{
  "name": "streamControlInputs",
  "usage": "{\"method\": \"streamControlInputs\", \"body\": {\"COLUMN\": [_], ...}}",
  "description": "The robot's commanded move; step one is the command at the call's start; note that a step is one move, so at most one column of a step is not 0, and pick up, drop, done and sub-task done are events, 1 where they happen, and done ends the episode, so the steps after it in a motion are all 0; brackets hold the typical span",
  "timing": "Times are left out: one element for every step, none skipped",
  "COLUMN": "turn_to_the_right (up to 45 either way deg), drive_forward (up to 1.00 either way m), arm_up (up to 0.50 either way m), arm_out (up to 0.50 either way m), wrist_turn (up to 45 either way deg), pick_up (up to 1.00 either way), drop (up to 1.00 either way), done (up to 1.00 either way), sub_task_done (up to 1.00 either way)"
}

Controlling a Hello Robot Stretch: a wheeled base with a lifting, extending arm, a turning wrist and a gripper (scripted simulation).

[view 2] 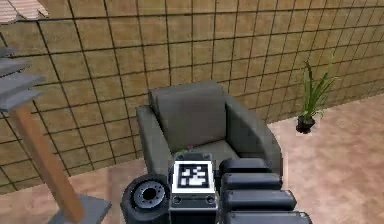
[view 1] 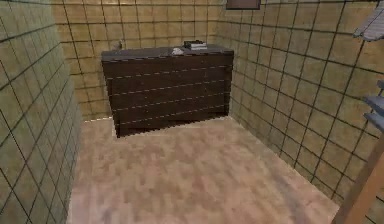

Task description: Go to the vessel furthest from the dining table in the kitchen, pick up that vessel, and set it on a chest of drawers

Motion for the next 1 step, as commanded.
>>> {"method": "streamControlInputs", "body": {"turn_to_the_right": [0.0], "drive_forward": [1.00], "arm_up": [0.00], "arm_out": [0.00], "wrist_turn": [0.0], "pick_up": [0.00], "drop": [0.00], "done": [0.00], "sub_task_done": [0.00]}}
